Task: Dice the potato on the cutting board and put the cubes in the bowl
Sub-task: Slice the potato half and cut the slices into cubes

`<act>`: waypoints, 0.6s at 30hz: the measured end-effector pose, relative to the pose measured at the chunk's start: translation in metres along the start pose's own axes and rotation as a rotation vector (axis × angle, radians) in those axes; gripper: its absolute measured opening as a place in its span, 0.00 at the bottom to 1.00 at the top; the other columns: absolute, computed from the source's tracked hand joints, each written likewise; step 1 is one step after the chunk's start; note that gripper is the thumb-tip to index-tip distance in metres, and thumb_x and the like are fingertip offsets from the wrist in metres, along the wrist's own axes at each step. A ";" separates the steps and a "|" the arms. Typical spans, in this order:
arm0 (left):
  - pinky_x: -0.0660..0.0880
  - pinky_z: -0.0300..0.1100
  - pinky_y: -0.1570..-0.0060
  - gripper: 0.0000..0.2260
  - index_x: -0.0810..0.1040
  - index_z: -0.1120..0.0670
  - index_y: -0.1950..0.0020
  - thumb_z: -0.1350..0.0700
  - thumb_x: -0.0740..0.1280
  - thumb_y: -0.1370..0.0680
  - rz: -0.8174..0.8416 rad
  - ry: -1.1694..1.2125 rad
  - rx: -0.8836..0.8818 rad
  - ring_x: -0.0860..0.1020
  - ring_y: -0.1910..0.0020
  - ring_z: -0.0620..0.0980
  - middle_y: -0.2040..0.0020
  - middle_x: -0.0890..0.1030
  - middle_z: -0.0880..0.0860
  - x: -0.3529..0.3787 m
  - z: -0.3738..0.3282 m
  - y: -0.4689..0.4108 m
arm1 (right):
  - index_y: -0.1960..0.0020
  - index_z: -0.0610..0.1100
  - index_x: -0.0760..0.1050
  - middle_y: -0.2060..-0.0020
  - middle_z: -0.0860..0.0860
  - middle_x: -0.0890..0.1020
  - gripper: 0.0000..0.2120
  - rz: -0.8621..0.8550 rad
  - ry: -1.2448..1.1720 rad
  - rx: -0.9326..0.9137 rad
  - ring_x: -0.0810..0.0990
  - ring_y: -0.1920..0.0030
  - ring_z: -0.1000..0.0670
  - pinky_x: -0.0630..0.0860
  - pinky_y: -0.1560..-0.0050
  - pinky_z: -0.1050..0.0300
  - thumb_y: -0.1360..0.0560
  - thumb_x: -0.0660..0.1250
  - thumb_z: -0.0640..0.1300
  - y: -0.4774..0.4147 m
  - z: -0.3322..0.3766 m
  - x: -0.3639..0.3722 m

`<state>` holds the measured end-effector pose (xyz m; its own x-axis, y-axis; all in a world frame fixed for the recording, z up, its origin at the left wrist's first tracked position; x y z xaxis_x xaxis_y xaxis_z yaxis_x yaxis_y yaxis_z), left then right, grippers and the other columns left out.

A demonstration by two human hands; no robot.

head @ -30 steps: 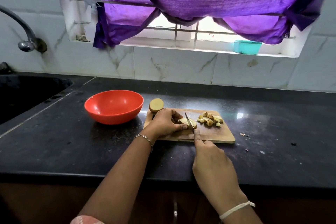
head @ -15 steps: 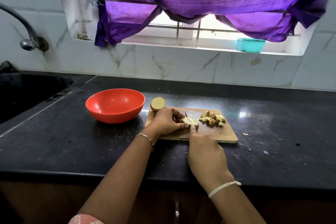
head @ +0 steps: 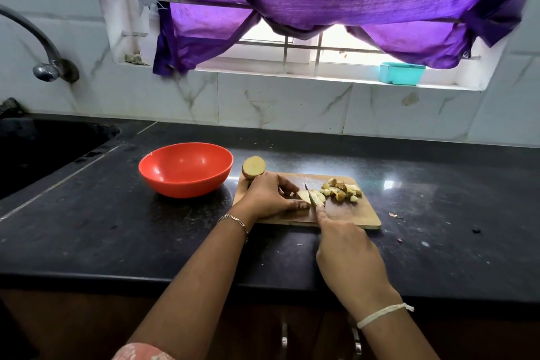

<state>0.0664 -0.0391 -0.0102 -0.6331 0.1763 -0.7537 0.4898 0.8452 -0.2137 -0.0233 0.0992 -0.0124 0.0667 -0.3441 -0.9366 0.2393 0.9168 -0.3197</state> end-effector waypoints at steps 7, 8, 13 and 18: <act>0.67 0.35 0.49 0.19 0.83 0.48 0.43 0.44 0.75 0.31 0.007 -0.015 0.027 0.71 0.53 0.42 0.45 0.81 0.47 0.007 -0.001 -0.004 | 0.22 0.48 0.52 0.43 0.48 0.78 0.29 -0.011 0.014 -0.012 0.78 0.43 0.47 0.76 0.51 0.54 0.21 0.53 0.36 -0.001 0.003 0.002; 0.68 0.35 0.49 0.18 0.83 0.48 0.43 0.44 0.76 0.31 0.002 -0.014 0.027 0.71 0.53 0.42 0.45 0.81 0.47 0.007 0.000 -0.005 | 0.22 0.48 0.52 0.43 0.48 0.78 0.29 -0.015 0.008 -0.017 0.78 0.43 0.47 0.76 0.51 0.54 0.20 0.53 0.36 -0.001 0.003 0.001; 0.69 0.35 0.52 0.18 0.84 0.51 0.46 0.45 0.77 0.32 -0.031 0.019 0.022 0.72 0.58 0.41 0.46 0.82 0.48 0.007 0.001 -0.006 | 0.22 0.48 0.52 0.43 0.48 0.77 0.28 -0.025 -0.040 -0.039 0.77 0.44 0.48 0.75 0.51 0.55 0.20 0.53 0.37 -0.004 0.004 0.001; 0.69 0.33 0.55 0.17 0.83 0.52 0.46 0.46 0.77 0.32 -0.042 0.021 0.021 0.75 0.57 0.41 0.48 0.81 0.49 0.005 0.002 -0.006 | 0.21 0.47 0.51 0.44 0.47 0.77 0.28 -0.025 -0.016 -0.043 0.77 0.45 0.48 0.76 0.52 0.55 0.20 0.53 0.36 -0.007 0.008 0.004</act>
<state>0.0619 -0.0442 -0.0143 -0.6655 0.1519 -0.7308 0.4749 0.8415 -0.2575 -0.0174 0.0902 -0.0128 0.0772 -0.3695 -0.9260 0.1992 0.9158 -0.3488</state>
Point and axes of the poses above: each hand's wrist, its own y-axis away from the middle knuckle, its own x-axis out of the palm, z = x × y, the point moved 6 cm from there along -y, towards the middle knuckle
